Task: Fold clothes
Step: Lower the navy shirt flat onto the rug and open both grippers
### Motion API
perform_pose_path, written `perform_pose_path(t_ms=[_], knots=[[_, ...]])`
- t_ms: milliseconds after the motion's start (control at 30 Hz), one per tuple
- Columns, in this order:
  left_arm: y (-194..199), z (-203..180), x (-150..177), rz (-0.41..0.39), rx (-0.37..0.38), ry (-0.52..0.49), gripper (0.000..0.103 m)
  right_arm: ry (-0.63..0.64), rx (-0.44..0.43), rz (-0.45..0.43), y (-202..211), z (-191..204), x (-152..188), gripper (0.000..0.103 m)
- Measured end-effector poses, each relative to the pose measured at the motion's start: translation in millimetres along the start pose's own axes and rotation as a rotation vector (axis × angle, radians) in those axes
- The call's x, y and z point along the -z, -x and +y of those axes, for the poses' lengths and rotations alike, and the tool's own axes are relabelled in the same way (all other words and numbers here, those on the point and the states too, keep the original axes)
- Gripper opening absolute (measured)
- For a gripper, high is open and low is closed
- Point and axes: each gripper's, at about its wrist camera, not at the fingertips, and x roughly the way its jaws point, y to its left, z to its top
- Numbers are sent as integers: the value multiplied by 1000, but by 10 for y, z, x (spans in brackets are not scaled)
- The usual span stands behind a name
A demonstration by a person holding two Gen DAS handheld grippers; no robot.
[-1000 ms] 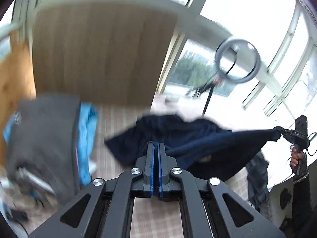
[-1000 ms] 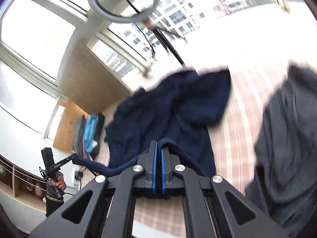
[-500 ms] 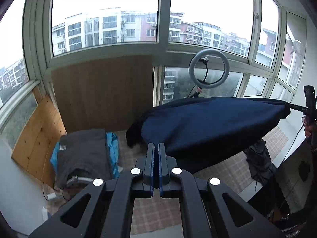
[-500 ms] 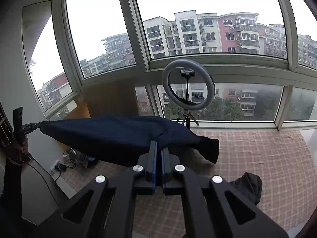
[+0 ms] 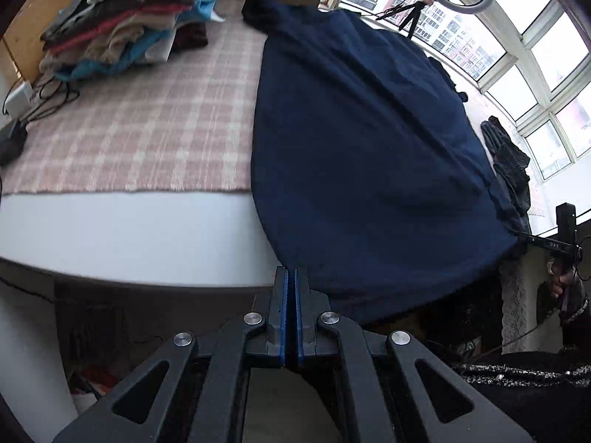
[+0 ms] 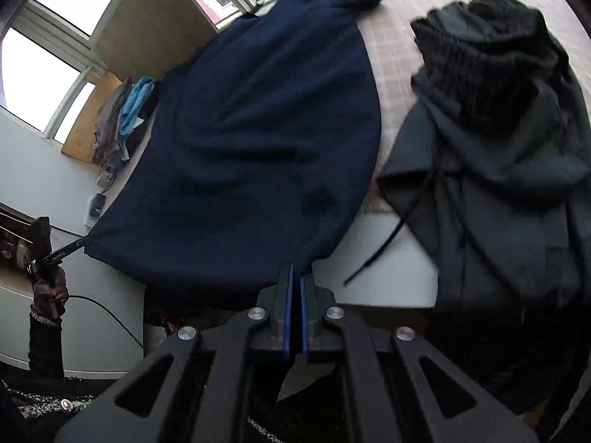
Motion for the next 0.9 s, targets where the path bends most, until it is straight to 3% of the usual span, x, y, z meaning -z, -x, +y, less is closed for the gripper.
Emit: perform_pose_path(t_ms=[167, 233, 367, 467, 600, 700, 767, 833, 900], knots=[[-166, 35, 97, 45, -11, 28, 3, 14, 24, 40, -129, -85, 36, 4], [-164, 51, 113, 72, -17, 52, 8, 26, 29, 52, -132, -99, 20, 5], [150, 93, 104, 55, -61, 76, 8, -1, 21, 106, 69, -153, -72, 9], [502, 85, -137, 11, -112, 60, 10, -9, -53, 23, 505, -178, -198, 19], [893, 27, -886, -95, -139, -14, 10, -15, -156, -119, 1088, -105, -642, 19], [1119, -141, -1589, -181, -140, -84, 17, -17, -212, -235, 1460, -39, -1095, 22], [1106, -221, -2038, -226, -147, -121, 17, 18, -191, -325, 1607, 91, -1468, 40], [1029, -308, -2450, -262, -140, -154, 18, 45, -158, -406, 1660, 141, -1838, 51], [820, -357, -2785, -266, -113, -169, 26, 53, -130, -435, 1559, 188, -2206, 51]])
